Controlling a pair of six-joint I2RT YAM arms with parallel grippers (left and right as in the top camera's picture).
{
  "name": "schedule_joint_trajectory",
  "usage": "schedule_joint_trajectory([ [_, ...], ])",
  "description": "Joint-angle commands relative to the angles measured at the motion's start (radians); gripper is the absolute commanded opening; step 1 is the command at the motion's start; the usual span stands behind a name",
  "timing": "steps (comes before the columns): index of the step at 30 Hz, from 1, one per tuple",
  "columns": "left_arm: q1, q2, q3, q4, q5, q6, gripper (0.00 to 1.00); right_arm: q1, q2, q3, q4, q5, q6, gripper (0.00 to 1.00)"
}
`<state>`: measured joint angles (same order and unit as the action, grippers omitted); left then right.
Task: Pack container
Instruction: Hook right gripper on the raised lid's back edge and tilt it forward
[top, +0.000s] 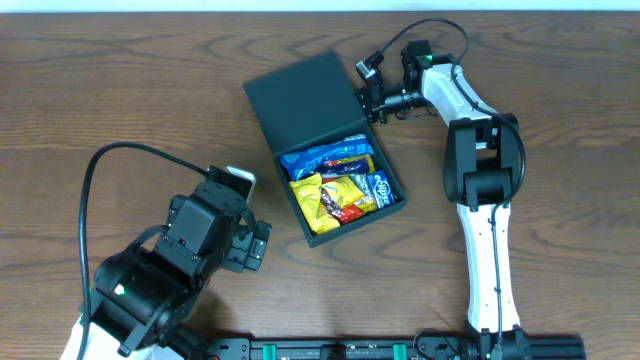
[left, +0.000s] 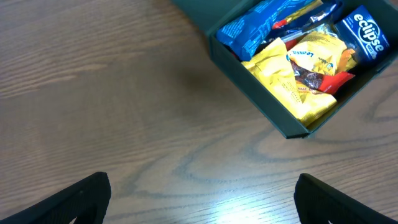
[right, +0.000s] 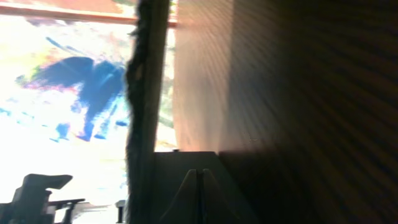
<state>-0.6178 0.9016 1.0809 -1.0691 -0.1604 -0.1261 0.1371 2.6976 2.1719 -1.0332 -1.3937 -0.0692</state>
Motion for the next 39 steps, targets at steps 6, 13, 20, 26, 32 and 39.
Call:
schedule_joint_trajectory([
  [6, 0.003, 0.001, 0.002, -0.001, -0.003, 0.014, 0.95, 0.015, -0.026, 0.008, -0.008, -0.126, 0.002, 0.02],
  [13, 0.003, 0.001, 0.002, -0.001, -0.003, 0.014, 0.95, 0.022, -0.092, 0.007, -0.014, -0.166, 0.001, 0.02],
  [20, 0.003, 0.001, 0.002, -0.001, -0.003, 0.014, 0.95, 0.027, -0.122, 0.008, -0.020, -0.167, 0.001, 0.02],
  [26, 0.003, 0.001, 0.002, -0.001, -0.003, 0.014, 0.95, 0.027, -0.139, 0.007, -0.023, -0.167, 0.001, 0.02],
  [32, 0.003, 0.001, 0.002, -0.001, -0.003, 0.014, 0.95, 0.029, -0.139, 0.007, -0.021, -0.167, 0.000, 0.01],
  [39, 0.003, 0.001, 0.002, -0.001, -0.003, 0.014, 0.95, 0.047, -0.139, 0.007, -0.021, -0.167, -0.038, 0.02],
])
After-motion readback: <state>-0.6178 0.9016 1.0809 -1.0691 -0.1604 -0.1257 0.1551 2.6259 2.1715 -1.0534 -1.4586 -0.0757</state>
